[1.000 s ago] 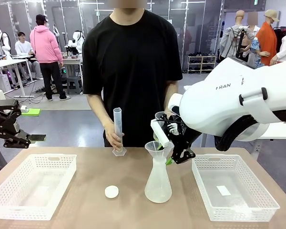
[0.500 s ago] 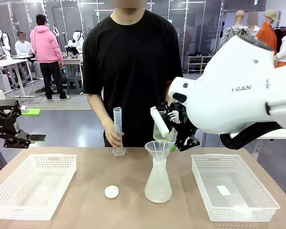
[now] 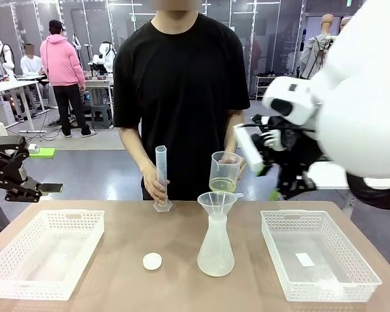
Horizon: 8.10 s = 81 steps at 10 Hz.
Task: Prepare the solutions needed for the experiment.
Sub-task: Once the solution is in the Big flask , pick up the Plastic Funnel and place it back into the right Organizing basket.
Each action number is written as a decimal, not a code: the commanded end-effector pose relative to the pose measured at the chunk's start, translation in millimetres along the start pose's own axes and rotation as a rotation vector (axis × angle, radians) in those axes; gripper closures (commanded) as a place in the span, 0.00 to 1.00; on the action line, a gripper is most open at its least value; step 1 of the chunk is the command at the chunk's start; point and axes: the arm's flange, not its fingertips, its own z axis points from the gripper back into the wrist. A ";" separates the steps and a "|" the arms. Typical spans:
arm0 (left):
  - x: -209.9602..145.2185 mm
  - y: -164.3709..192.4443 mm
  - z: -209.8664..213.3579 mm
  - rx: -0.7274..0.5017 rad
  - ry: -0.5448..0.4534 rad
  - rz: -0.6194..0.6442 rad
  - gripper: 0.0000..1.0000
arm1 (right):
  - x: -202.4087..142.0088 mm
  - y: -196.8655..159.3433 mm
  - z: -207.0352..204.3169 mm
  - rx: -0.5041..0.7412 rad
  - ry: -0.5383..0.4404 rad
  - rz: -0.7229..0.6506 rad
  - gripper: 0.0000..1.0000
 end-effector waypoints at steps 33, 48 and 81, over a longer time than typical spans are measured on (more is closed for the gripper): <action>2.1 -3.1 -1.9 -0.025 -0.010 0.008 0.00 | -194.0 58.8 -88.7 0.977 -0.976 -1.753 0.44; 2.1 -3.1 -1.9 -0.025 -0.010 0.008 0.00 | -194.0 58.8 -88.7 0.977 -0.976 -1.753 0.44; 2.1 -3.1 -1.9 -0.025 -0.010 0.008 0.00 | -181.3 -94.5 -77.0 0.215 -0.530 -0.938 0.44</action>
